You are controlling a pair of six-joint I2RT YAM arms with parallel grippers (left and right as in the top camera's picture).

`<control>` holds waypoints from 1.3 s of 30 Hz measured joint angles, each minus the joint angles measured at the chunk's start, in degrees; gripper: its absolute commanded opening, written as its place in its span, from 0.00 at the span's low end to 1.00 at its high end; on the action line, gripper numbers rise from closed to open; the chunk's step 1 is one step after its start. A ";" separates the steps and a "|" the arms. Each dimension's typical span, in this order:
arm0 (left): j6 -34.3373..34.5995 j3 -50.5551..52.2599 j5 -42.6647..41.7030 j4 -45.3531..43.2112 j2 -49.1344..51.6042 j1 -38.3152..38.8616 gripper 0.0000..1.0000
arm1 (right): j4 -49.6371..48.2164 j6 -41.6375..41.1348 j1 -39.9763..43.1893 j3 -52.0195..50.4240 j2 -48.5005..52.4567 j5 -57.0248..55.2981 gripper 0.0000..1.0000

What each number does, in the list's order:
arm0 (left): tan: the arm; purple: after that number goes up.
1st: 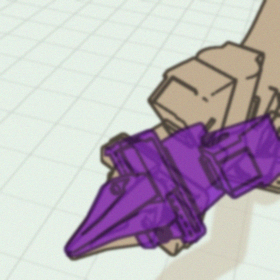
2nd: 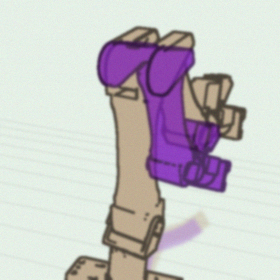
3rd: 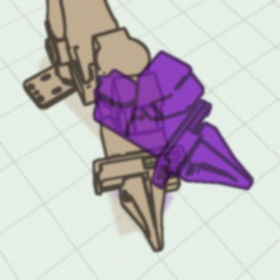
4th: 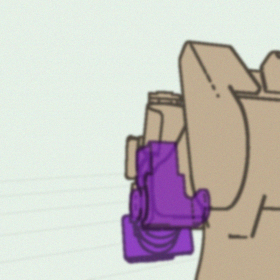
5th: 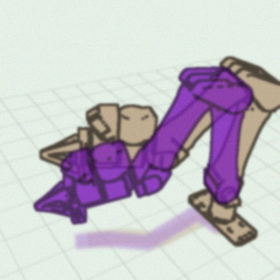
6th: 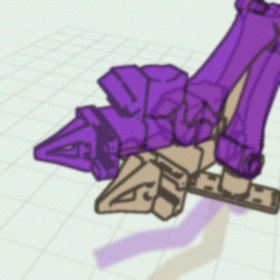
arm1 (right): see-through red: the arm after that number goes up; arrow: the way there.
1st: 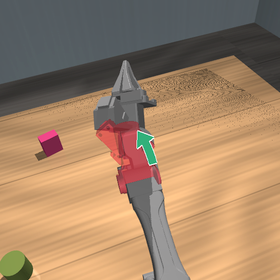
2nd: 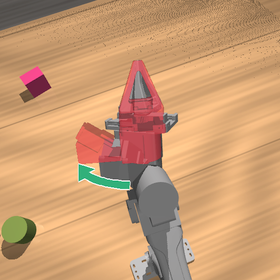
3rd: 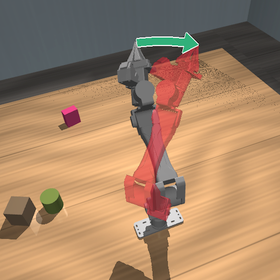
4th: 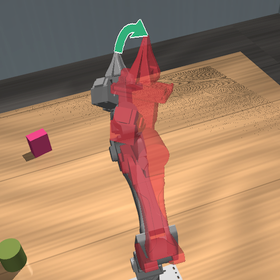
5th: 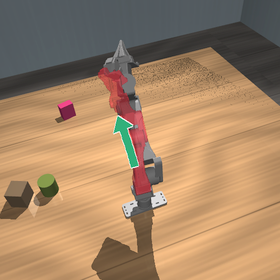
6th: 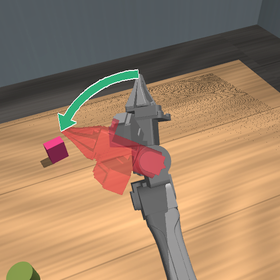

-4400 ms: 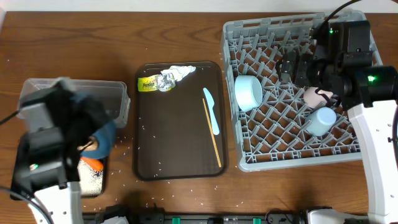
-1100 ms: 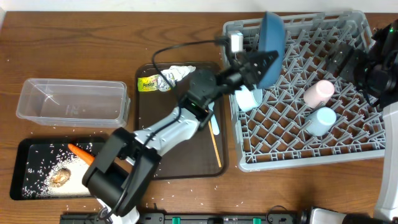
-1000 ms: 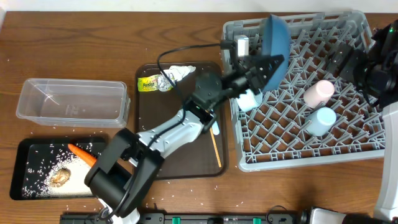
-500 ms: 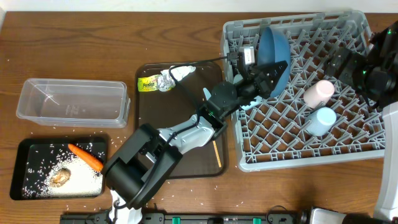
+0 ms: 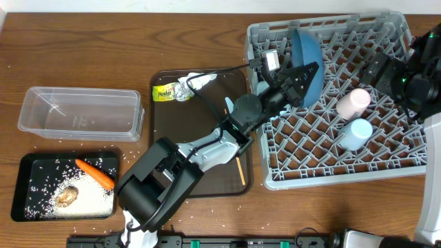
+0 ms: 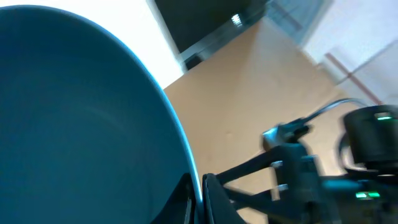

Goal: Sort waste into correct bins and load items into the dishwasher rack
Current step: 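Lower the blue plate into the rack and release it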

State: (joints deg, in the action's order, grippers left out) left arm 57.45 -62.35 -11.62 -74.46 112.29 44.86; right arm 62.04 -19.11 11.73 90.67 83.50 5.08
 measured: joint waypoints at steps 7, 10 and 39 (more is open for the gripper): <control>0.20 -0.02 0.00 -0.35 0.00 1.51 0.06 | 0.09 0.00 0.00 0.00 0.00 -0.02 0.99; 0.22 0.00 -0.02 -0.33 0.00 2.08 0.06 | 0.33 0.00 0.00 0.00 0.00 -0.02 0.99; 0.83 0.00 2.03 4.37 0.02 2.14 0.06 | 2.84 0.00 0.00 0.00 0.00 -0.02 0.99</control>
State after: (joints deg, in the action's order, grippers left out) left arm 58.28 -62.35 -9.58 -70.08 112.31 47.00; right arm 64.88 -19.11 11.73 90.67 83.50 5.06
